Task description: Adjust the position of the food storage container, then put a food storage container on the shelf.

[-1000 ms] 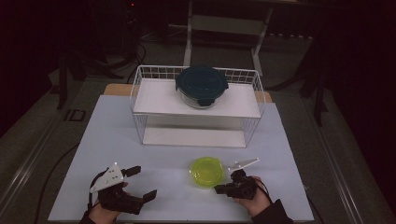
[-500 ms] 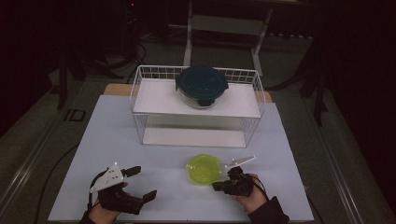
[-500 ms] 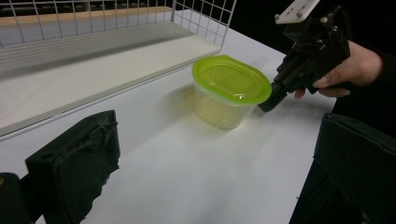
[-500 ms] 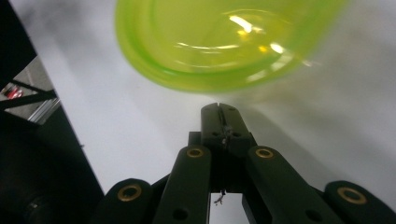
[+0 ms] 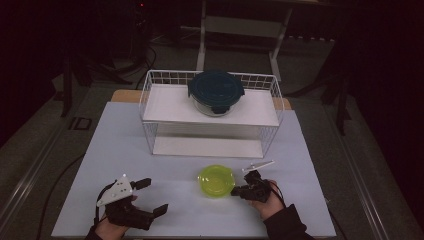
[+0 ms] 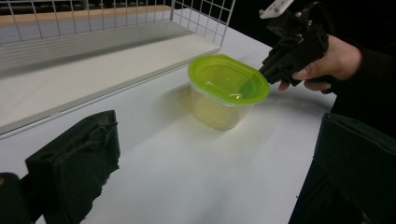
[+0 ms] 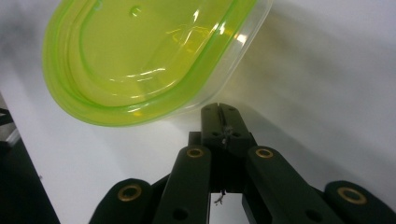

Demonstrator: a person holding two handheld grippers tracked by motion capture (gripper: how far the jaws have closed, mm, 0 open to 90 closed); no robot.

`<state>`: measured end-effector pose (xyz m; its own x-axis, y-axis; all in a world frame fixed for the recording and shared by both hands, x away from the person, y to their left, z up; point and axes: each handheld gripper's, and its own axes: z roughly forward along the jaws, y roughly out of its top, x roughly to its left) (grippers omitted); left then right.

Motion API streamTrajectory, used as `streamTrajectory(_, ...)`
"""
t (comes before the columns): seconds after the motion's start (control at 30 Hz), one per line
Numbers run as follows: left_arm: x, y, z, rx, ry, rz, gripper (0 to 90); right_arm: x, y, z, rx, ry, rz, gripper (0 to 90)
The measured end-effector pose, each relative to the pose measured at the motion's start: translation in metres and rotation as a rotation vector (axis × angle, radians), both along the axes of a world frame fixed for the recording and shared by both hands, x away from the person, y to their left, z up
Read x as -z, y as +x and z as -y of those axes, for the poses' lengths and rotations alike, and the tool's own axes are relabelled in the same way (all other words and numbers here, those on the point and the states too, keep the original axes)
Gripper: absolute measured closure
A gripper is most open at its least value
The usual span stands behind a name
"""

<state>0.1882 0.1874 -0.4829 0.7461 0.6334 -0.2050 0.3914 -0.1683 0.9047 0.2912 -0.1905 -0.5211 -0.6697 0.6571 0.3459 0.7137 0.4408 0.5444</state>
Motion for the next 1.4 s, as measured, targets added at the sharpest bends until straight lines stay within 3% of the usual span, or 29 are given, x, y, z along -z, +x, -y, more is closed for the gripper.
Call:
streamTrajectory(0.5,0.0,-0.001,0.0,0.009,-0.002,0.005,0.0,0.003,0.014,-0.034,-0.027,0.017,-0.021,90.0)
streamTrajectory(0.83,0.0,-0.001,0.0,0.01,0.0,0.003,0.0,0.002,0.012,-0.046,-0.053,0.022,-0.024,90.0)
streamTrajectory(1.0,0.0,-0.001,-0.001,0.011,0.001,0.007,0.0,-0.005,0.01,-0.038,-0.041,0.031,-0.005,89.3)
streamTrajectory(1.23,-0.002,-0.001,0.0,0.02,0.006,0.015,0.0,-0.024,-0.003,-0.017,-0.022,0.053,0.044,80.2)
streamTrajectory(1.4,-0.005,-0.001,0.003,0.044,0.015,0.041,0.0,-0.039,-0.013,-0.006,-0.015,0.08,0.077,68.6)
